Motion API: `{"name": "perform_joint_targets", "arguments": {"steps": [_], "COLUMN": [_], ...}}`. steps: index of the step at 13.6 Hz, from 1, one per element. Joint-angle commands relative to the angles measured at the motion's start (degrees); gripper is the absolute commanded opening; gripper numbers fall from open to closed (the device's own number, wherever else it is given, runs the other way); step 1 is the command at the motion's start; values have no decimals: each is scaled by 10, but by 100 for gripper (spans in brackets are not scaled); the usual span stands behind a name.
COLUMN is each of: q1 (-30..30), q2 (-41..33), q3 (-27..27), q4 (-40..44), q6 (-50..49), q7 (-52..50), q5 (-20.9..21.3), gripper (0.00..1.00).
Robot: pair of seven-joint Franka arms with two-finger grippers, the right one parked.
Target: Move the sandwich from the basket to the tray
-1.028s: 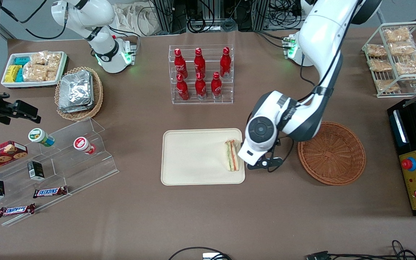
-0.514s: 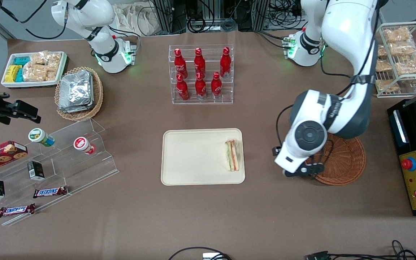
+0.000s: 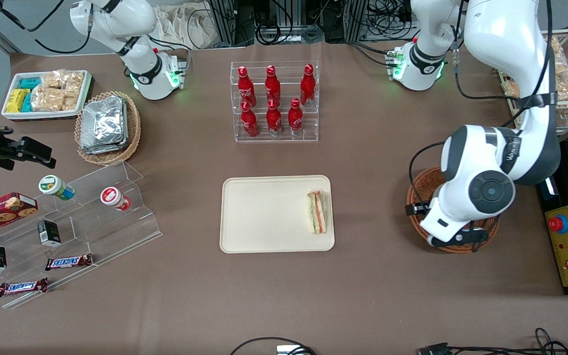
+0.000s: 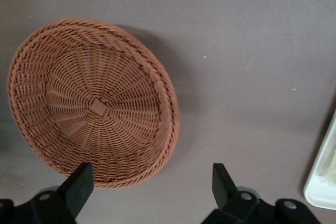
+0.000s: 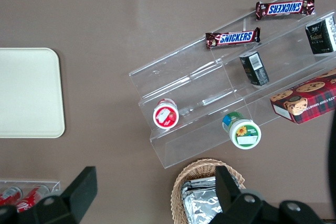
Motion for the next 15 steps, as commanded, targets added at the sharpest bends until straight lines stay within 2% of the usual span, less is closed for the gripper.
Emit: {"name": "perform_joint_targets", "arguments": {"steps": [1, 2, 4, 6, 8, 9, 12, 13, 15], "q1": [-6, -6, -6, -7, -6, -6, -6, -7, -7], "q2": [-100, -126, -150, -154, -140, -144, -158, -152, -130], "q3": [11, 11, 27, 62, 72, 85, 114, 124, 130], "q4": [-142, -187, -189, -150, -96, -91, -57, -21, 15], "q6": [95, 135, 123, 75, -5, -10, -46, -70, -115], "q7": [9, 9, 29, 38, 36, 39, 88, 92, 93], "q5": [-7, -7, -8, -8, -6, -7, -31, -49, -46], "gripper": [100, 100, 100, 100, 100, 100, 100, 100, 100]}}
